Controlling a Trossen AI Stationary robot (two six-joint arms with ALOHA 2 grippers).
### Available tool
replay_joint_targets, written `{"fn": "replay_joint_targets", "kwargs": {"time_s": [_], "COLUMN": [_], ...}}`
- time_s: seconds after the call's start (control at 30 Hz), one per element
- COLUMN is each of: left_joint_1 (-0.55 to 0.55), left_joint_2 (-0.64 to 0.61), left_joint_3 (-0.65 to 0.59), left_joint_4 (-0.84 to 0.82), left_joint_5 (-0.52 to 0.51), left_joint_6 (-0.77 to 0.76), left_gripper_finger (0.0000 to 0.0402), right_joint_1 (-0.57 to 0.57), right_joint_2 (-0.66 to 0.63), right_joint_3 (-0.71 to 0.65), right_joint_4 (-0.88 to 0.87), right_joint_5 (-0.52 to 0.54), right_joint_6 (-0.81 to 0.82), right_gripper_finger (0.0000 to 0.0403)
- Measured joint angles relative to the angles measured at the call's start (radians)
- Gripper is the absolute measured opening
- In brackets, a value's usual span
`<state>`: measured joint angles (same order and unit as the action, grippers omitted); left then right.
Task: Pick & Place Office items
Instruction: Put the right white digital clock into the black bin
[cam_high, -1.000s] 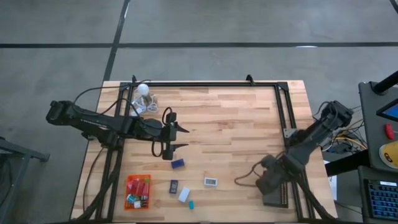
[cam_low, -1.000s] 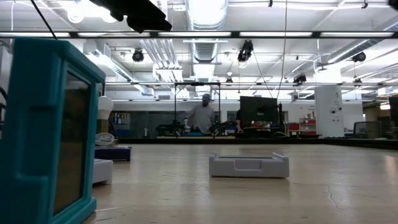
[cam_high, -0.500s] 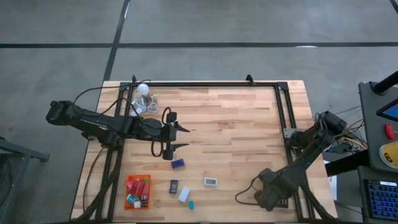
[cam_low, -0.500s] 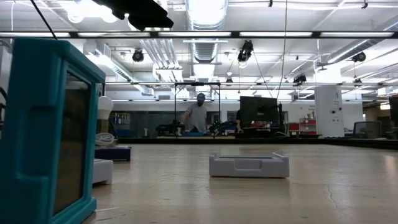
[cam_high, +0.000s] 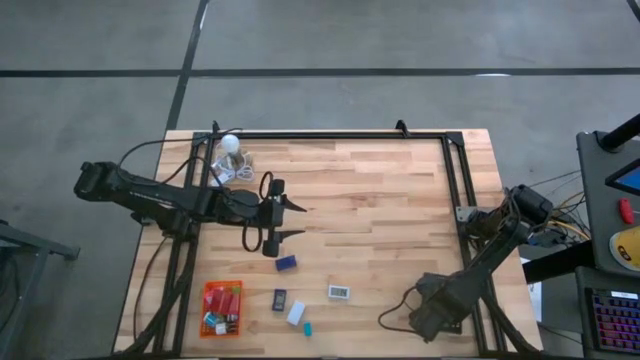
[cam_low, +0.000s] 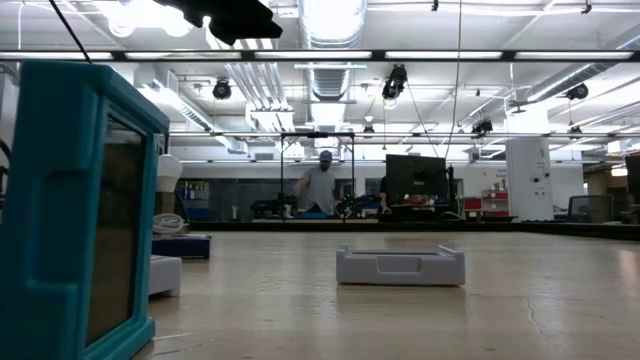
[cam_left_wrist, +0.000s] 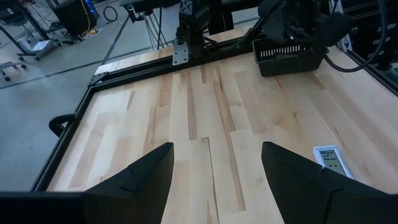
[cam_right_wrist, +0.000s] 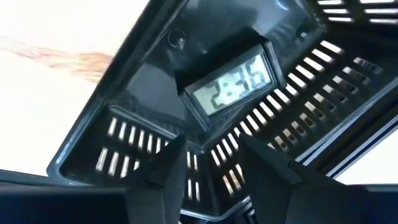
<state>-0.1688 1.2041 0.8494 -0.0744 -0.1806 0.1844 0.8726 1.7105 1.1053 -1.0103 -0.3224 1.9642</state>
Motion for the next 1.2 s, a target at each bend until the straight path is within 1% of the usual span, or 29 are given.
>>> {"fn": "replay_joint_targets", "kwargs": {"time_s": [0.27,0.47,0.63,0.73,0.8,0.87,0.93,1.0,1.07,1.1,1.13,1.2], "left_joint_1": [0.0,0.0,0.0,0.0,0.0,0.0,0.0,0.0,0.0,0.0,0.0,0.0], "left_joint_2": [0.0,0.0,0.0,0.0,0.0,0.0,0.0,0.0,0.0,0.0,0.0,0.0], "left_joint_3": [-0.002,-0.002,-0.002,-0.002,-0.002,-0.002,-0.002,-0.002,-0.002,-0.002,-0.002,-0.002], "left_joint_4": [0.0,0.0,0.0,0.0,0.0,0.0,0.001,0.003,0.004,0.003,0.003,0.003], "left_joint_5": [0.0,0.0,0.0,0.0,0.0,0.0,0.0,0.0,0.0,0.0,0.0,0.0], "left_joint_6": [0.0,0.0,0.003,0.004,0.006,0.007,0.007,0.007,0.007,0.007,0.007,0.007], "left_gripper_finger": [0.0248,0.0248,0.0248,0.0248,0.0248,0.0248,0.0248,0.0248,0.0248,0.0248,0.0248,0.0248], "right_joint_1": [0.0,0.0,0.0,0.0,0.0,0.0,0.0,0.0,0.0,0.0,0.0,-0.001], "right_joint_2": [0.0,0.0,-0.001,-0.001,-0.002,-0.003,-0.003,-0.003,-0.003,-0.003,-0.002,-0.002], "right_joint_3": [0.0,0.001,0.064,0.128,0.176,0.229,0.28,0.324,0.361,0.375,0.39,0.408], "right_joint_4": [-0.003,0.004,-0.001,-0.006,-0.008,-0.007,-0.007,0.002,0.024,0.04,0.061,0.103], "right_joint_5": [0.0,0.0,0.016,0.077,0.139,0.231,0.371,0.546,0.734,0.809,0.874,0.945], "right_joint_6": [-0.001,-0.05,-0.095,-0.125,-0.17,-0.235,-0.311,-0.401,-0.525,-0.594,-0.666,-0.808], "right_gripper_finger": [0.0174,0.0183,0.0178,0.0176,0.0176,0.0176,0.0176,0.0174,0.0173,0.0173,0.0173,0.0173]}}
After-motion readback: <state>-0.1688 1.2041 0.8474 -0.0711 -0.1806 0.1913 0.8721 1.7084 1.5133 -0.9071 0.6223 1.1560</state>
